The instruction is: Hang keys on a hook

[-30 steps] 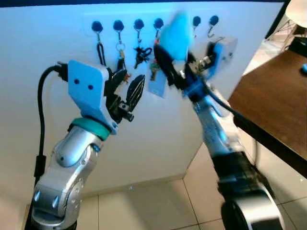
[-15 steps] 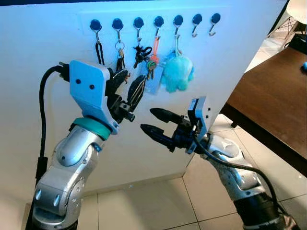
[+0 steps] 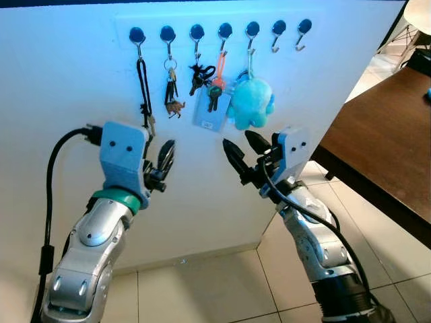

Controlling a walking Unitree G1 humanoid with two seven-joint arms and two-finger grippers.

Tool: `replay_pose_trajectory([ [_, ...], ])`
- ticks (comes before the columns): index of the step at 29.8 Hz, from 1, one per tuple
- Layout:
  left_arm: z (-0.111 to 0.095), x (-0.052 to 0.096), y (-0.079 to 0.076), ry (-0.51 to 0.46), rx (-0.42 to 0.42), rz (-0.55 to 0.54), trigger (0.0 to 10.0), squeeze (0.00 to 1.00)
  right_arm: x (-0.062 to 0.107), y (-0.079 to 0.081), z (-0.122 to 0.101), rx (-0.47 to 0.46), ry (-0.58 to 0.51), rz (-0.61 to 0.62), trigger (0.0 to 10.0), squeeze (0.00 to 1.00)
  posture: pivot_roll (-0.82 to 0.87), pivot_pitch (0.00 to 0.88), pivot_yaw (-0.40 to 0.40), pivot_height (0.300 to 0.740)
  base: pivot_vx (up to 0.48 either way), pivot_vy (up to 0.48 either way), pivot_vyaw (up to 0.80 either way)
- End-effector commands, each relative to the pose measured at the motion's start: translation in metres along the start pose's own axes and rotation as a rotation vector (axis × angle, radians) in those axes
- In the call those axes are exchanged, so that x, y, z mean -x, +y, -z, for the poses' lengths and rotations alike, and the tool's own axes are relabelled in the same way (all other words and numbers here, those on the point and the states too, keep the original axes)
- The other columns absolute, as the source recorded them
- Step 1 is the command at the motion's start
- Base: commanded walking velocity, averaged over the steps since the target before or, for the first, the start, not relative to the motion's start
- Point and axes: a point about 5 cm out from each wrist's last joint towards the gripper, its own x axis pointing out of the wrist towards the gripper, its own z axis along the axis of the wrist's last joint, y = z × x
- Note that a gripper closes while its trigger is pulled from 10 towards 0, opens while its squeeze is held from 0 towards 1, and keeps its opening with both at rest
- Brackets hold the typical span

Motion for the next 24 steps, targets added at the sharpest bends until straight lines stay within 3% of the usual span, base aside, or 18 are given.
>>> replay_pose_trajectory([
  [1,0.019,0.004,0.008,0.079,-0.033,-0.048,10.0,0.0,0.007,-0.001,0.012,0.013,0.044,0.028,10.0,0.0,-0.04,0.063,0.056,0.74,0.0,0.0,0.0],
  [8,0.038,0.007,0.011,0.128,-0.072,-0.083,10.0,0.0,0.011,-0.009,0.02,0.031,0.061,0.143,10.0,0.0,-0.04,0.057,0.069,0.74,0.0,0.0,0.0],
  [21,0.04,0.005,0.013,0.108,-0.078,-0.118,10.0,0.0,0.011,-0.004,0.022,0.052,0.053,0.152,10.0,0.0,-0.04,0.066,0.064,0.74,0.0,0.0,0.0],
  [24,0.04,0.006,0.012,0.1,-0.079,-0.121,10.0,0.0,0.01,-0.003,0.023,0.054,0.051,0.151,10.0,0.0,-0.04,0.066,0.059,0.74,-0.345,0.0,0.0],
])
